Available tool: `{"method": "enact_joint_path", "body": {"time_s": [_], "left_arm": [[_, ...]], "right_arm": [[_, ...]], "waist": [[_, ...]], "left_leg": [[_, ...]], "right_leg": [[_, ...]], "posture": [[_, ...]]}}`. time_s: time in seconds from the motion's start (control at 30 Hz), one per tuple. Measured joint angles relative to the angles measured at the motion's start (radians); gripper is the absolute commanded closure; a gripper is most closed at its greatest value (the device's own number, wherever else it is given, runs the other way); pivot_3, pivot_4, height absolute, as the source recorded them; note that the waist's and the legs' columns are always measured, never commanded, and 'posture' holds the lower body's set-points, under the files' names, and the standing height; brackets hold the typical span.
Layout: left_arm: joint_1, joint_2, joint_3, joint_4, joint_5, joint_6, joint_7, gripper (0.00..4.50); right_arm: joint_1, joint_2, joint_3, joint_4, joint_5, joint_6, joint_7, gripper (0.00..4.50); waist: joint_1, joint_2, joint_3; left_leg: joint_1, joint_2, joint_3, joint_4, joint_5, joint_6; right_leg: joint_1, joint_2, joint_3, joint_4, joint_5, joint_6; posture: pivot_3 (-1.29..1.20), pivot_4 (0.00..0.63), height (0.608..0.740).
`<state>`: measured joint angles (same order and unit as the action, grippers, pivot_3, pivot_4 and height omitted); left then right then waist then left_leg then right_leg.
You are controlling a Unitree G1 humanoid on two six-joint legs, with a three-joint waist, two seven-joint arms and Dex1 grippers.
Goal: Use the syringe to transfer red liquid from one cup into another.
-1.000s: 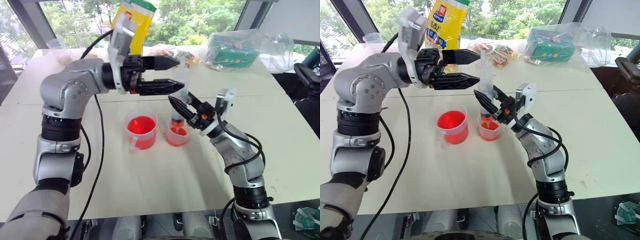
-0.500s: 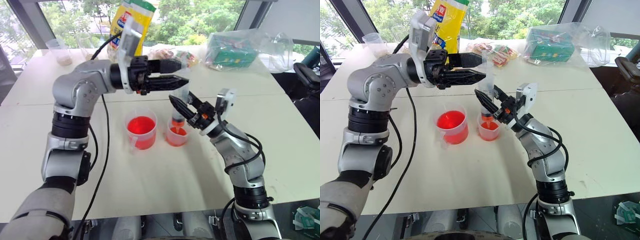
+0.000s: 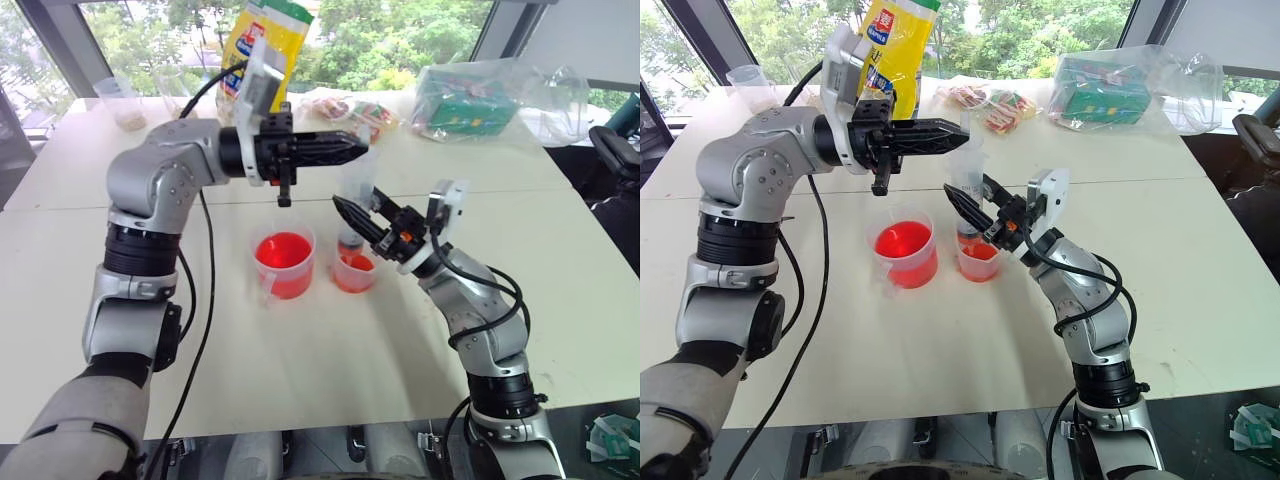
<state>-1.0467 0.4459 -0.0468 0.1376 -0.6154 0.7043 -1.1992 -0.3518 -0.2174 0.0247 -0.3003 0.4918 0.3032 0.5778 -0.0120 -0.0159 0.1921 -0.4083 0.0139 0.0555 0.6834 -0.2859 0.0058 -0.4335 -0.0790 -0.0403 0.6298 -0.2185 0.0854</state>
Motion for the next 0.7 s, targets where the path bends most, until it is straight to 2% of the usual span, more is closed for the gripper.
{"method": "enact_joint_path", "body": {"time_s": [0.7], "left_arm": [[0.035, -0.012, -0.022, 0.008, 0.065, -0.052, -0.031, 4.46]], "right_arm": [[-0.002, -0.034, -0.002, -0.038, 0.021, 0.078, -0.027, 3.03]], "waist": [[0.0, 0.0, 0.0]], "left_leg": [[0.0, 0.0, 0.0, 0.0, 0.0, 0.0]], "right_leg": [[0.0, 0.0, 0.0, 0.0, 0.0, 0.0]], "posture": [[0.0, 0.15, 0.74]]}}
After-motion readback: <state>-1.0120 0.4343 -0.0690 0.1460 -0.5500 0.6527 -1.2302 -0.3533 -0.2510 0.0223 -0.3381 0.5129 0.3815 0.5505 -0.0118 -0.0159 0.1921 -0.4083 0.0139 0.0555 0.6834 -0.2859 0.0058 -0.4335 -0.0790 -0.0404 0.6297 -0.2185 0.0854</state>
